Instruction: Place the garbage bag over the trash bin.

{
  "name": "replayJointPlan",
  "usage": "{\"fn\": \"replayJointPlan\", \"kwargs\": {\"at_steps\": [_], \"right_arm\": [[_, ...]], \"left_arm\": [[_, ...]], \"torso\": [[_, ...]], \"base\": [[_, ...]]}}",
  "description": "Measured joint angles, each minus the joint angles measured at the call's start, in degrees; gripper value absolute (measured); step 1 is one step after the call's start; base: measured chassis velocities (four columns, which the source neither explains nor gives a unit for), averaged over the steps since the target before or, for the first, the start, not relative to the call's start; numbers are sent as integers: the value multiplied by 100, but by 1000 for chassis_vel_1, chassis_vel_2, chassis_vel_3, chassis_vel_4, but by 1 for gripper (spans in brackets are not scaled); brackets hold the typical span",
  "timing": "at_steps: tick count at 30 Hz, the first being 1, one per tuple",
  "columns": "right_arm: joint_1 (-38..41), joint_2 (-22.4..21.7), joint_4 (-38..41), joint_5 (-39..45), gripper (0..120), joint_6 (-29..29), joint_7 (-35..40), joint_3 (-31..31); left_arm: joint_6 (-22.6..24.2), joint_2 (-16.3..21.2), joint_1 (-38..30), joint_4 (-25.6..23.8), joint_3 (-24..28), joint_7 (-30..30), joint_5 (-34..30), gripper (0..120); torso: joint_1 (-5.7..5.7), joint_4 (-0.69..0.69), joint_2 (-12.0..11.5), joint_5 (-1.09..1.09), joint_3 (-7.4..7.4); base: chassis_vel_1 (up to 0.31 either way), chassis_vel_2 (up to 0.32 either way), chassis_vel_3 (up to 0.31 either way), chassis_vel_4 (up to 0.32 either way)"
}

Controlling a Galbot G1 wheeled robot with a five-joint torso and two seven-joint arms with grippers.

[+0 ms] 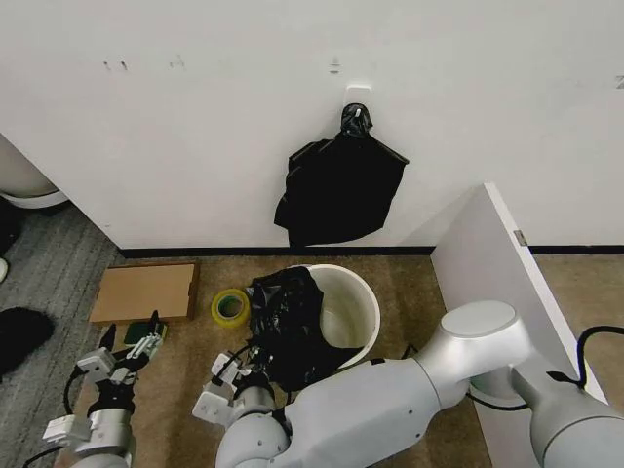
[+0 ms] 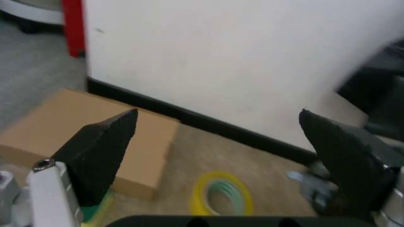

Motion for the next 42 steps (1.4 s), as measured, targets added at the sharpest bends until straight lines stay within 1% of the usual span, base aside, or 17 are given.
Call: {"fn": "replayJointPlan", "kwargs": {"at_steps": [5,7,13,17,21,24,27,28,31,34,35,36,37,38,39,40,42], "right_arm": [[39,-209,256,-175,0,3,-6,209],[52,-245,287,-194,0,3,-7,236],[75,-572,540,-423,0,4,-16,461],[-41,-878,793,-872,0,4,-108,482],[-179,-1166,1032,-1595,0,4,-327,541],[-250,-1286,1135,-1865,0,3,-458,612],[-482,-1525,1300,-2215,0,3,-667,835],[-482,-1525,1300,-2215,0,3,-667,835],[-769,-1768,1405,-2608,0,3,-918,1020],[-1209,-2120,1534,-3245,0,3,-1251,1286],[-1209,-2120,1534,-3245,0,3,-1251,1286],[-1349,-2220,1550,-3467,0,3,-1372,1380],[-1634,-2366,1562,-3873,0,4,-1607,1580],[-1818,-2434,1562,-4129,0,4,-1766,1721],[-1977,-2487,1560,-4349,0,5,-1898,1836],[-2140,-2531,1551,-4562,0,16,-2007,1958],[-2229,-2543,1545,-4628,0,33,-2042,2051]], "left_arm": [[100,6,38,-184,212,-30,76,100],[120,6,42,-208,222,-37,76,100],[262,19,203,-441,280,-130,77,100],[442,-24,367,-547,327,-269,31,100],[624,-9,450,-661,313,-325,-68,100],[714,30,485,-768,279,-360,-105,100],[943,177,435,-984,301,-419,-224,100],[943,177,435,-984,301,-419,-224,100],[1156,381,320,-1161,415,-452,-304,100],[1500,745,38,-1387,635,-558,-470,100],[1500,745,38,-1387,635,-558,-470,100],[1595,820,-44,-1437,692,-598,-532,100],[1824,978,-253,-1524,851,-690,-655,100],[1905,1036,-347,-1543,919,-726,-682,100],[2021,1107,-493,-1561,1028,-779,-705,100],[2160,1194,-678,-1576,1166,-831,-718,100],[2318,1301,-853,-1594,1317,-879,-727,100]], "torso": [[0,0,0,0,0],[0,1,0,0,0],[0,1,0,0,0],[0,1,0,1,0],[-1,0,0,-1,0],[-1,1,0,0,0],[-1,1,0,-1,0],[-1,1,0,-1,0],[-1,1,0,2,0],[0,1,0,1,1],[0,1,0,1,1],[-1,0,0,1,1],[0,-2,0,0,1],[0,1,0,0,1],[0,-2,0,3,1],[-1,-3,0,-1,1],[0,-2,0,-1,1]], "base": [[0,0,0,0],[0,0,0,0],[0,0,0,0],[0,0,0,0],[0,0,0,0],[0,0,0,0],[0,0,0,0],[0,0,0,0],[0,0,0,0],[0,0,0,0],[0,0,0,0],[0,0,0,0],[0,0,0,0],[0,0,0,0],[0,0,0,0],[0,0,0,0],[0,0,0,0]]}}
